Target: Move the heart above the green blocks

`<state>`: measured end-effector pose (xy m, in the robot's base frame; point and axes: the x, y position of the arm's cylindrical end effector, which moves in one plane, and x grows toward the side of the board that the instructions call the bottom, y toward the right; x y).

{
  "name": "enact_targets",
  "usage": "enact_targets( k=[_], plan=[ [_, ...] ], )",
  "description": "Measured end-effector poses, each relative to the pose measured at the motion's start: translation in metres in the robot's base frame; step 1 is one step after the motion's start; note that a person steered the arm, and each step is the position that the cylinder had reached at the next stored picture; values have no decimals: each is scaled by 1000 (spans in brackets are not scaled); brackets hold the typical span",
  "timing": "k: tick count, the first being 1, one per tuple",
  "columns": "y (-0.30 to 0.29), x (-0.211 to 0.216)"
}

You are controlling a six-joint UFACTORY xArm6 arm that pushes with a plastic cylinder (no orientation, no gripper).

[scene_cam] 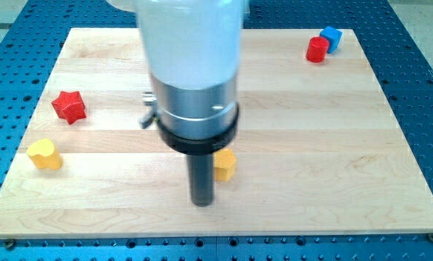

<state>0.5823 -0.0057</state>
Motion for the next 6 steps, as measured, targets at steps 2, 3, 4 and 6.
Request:
enact_targets(
  k=[2,3,4,6],
  plan=[
    [16,-64],
    [16,-96],
    [14,-86],
    [-168,34]
  ],
)
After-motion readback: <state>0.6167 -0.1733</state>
